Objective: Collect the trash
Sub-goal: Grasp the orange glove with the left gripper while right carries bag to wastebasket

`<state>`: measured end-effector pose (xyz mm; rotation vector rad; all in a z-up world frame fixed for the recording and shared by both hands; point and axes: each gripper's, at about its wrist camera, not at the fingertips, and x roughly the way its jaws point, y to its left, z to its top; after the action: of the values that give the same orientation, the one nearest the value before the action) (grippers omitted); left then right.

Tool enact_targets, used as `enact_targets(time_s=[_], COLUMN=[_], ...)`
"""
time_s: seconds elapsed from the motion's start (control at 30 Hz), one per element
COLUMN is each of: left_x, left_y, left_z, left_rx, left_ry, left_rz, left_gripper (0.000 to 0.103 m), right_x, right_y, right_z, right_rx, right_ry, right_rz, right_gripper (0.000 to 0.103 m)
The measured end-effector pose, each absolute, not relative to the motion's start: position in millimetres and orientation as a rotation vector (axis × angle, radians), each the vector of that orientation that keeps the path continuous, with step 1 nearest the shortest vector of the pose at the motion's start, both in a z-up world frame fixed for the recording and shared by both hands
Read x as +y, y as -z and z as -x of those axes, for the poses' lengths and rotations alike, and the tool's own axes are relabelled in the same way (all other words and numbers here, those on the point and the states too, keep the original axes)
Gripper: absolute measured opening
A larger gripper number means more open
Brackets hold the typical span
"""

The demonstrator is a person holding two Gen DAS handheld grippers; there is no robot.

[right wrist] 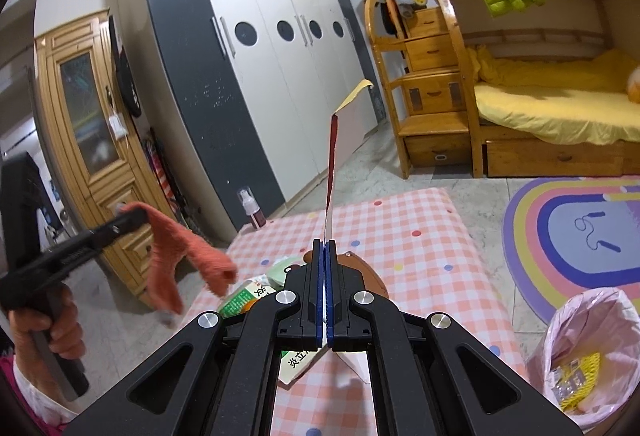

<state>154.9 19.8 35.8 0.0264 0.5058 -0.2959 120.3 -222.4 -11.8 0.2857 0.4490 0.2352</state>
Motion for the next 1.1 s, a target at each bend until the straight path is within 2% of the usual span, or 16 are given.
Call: enact_targets(time_s=[0.23, 0.5, 0.73, 1.1], left_x=[-19.4, -106.6, -190.4, -317.5], left_y=[-51.0, -14.7, 14.1, 55.1], left_z=[-129.6, -113.7, -115.1, -133.5], left_rx=[0.483, 0.542, 0.604, 0.649], left_ry=[0.402, 0.587, 0.788, 0.922], left_rz=[-0.026, -0.032, -0.036, -0.147], left_gripper=[0.008, 0.008, 0.008, 0.008], right_x=[-245.9, -298.0, -350.2, -442.4], right_y=[2.8, 5.5, 26.7, 87.2], right_z=[-87.4, -39.4, 1.2, -0.1], right_rx=[0.443, 0.455, 0.486, 0.562], right_ry=[-0.195, -0.049, 0.143, 0.337], right_rz=[-0.319, -0.313, -0.288, -0.393], right_gripper=[0.000, 0.000, 0.000, 0.000])
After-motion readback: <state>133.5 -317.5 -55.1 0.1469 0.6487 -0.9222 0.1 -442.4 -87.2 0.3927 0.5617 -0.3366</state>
